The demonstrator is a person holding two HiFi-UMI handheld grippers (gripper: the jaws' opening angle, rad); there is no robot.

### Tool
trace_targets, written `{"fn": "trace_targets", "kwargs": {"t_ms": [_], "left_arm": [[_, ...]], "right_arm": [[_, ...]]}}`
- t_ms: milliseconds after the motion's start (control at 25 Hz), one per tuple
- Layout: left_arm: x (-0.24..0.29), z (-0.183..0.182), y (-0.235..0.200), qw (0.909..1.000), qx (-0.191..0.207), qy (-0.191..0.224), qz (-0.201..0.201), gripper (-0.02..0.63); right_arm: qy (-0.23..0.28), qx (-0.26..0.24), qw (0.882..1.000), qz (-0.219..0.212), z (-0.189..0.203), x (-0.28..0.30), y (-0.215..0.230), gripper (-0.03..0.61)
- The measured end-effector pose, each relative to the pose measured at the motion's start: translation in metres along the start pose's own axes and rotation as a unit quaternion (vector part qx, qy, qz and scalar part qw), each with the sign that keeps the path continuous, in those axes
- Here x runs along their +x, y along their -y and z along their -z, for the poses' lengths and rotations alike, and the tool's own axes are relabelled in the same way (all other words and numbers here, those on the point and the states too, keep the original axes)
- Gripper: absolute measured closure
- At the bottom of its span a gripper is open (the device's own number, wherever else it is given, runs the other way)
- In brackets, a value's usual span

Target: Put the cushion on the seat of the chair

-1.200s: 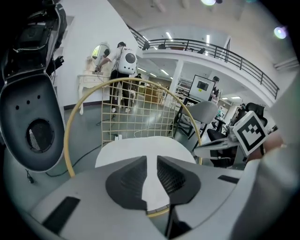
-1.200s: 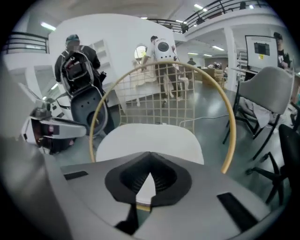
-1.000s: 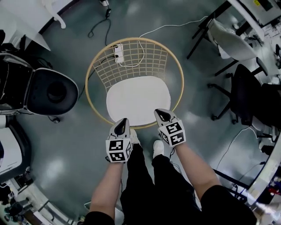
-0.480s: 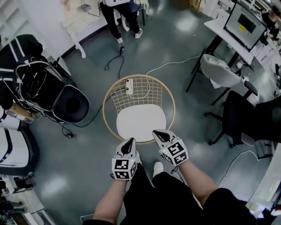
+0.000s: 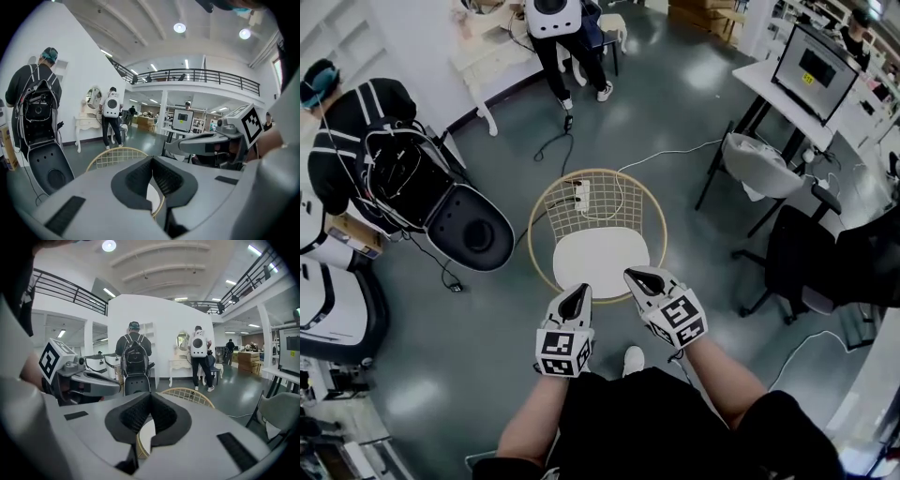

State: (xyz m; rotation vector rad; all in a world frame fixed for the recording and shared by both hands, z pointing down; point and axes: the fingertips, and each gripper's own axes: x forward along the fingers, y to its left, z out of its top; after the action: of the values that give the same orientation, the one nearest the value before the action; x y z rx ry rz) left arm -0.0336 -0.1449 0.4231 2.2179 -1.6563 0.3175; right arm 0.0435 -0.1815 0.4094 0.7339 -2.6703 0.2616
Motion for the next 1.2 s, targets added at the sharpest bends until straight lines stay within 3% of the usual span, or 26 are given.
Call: {"fn": "trace_targets", "kwargs": {"t_ms": [200, 520, 1200], "left_arm": [[-0.023, -0.008, -0.004, 0.9999, 0.002, 0.003, 0.015, 0.595], [-0.067, 0.013, -0.021, 0.9968, 0.023, -0.016, 0.075, 0.595], [-0.157, 0.061, -0.046, 0.9925, 0.023, -0.014, 0.119, 0.595]], "right_arm": [[0.007, 0.026, 1.000, 0.014, -0.006, -0.011, -0.025, 0.566], [0.012, 0.063, 0.995, 0.070, 0.005, -0.008, -0.079, 0.566], [0.010, 0.082, 0.988, 0.133, 0.035, -0.022, -0.189, 0.566]]}}
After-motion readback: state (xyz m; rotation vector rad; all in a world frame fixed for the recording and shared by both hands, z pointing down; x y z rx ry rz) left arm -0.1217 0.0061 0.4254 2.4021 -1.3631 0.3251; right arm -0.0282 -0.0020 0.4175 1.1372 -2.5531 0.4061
